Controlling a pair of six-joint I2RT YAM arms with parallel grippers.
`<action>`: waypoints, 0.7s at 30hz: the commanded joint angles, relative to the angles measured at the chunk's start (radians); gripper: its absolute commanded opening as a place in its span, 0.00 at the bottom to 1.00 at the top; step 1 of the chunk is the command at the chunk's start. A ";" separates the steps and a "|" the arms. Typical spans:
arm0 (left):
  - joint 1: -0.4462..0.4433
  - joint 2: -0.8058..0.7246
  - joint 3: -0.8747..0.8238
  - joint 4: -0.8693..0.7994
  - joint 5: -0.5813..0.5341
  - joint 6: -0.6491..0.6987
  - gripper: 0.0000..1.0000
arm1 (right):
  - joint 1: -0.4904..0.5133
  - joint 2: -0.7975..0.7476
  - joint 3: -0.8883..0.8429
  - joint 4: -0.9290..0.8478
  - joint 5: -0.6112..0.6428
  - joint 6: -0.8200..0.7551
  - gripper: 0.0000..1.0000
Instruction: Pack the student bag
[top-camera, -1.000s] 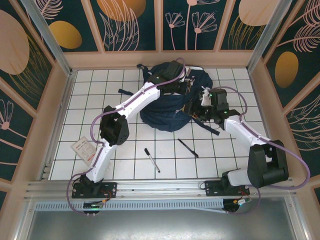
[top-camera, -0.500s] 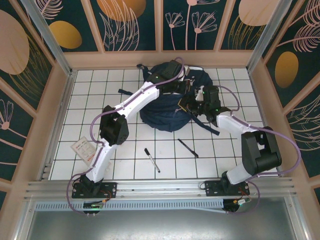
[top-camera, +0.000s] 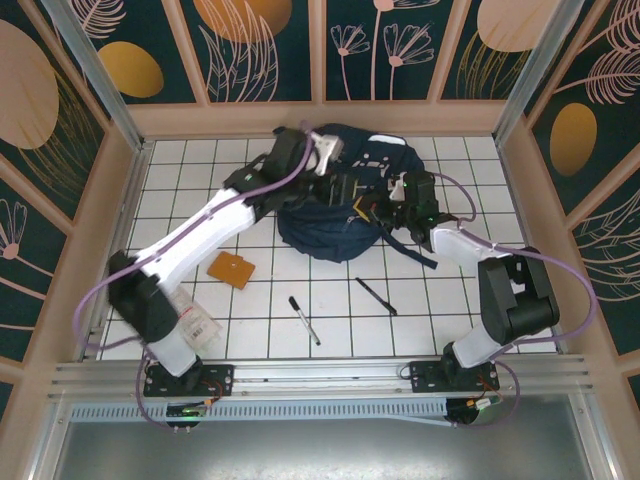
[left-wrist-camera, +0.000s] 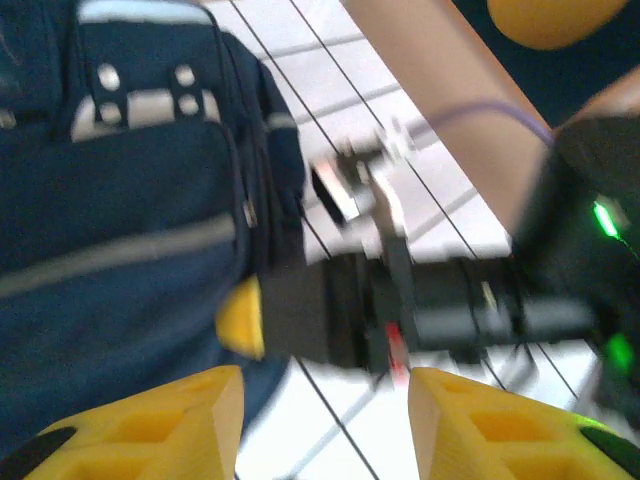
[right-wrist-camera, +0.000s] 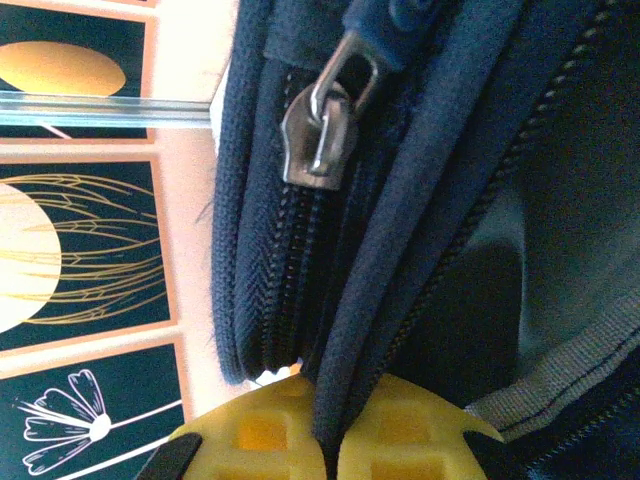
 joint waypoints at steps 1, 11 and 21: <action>0.003 -0.061 -0.260 0.253 0.128 -0.086 0.48 | 0.007 0.015 0.053 0.062 -0.050 0.014 0.00; 0.004 0.053 -0.296 0.294 0.137 -0.009 0.48 | 0.012 -0.004 0.068 -0.007 -0.087 -0.016 0.00; 0.005 0.169 -0.205 0.250 -0.104 0.049 0.49 | 0.035 -0.029 0.079 -0.039 -0.086 -0.027 0.00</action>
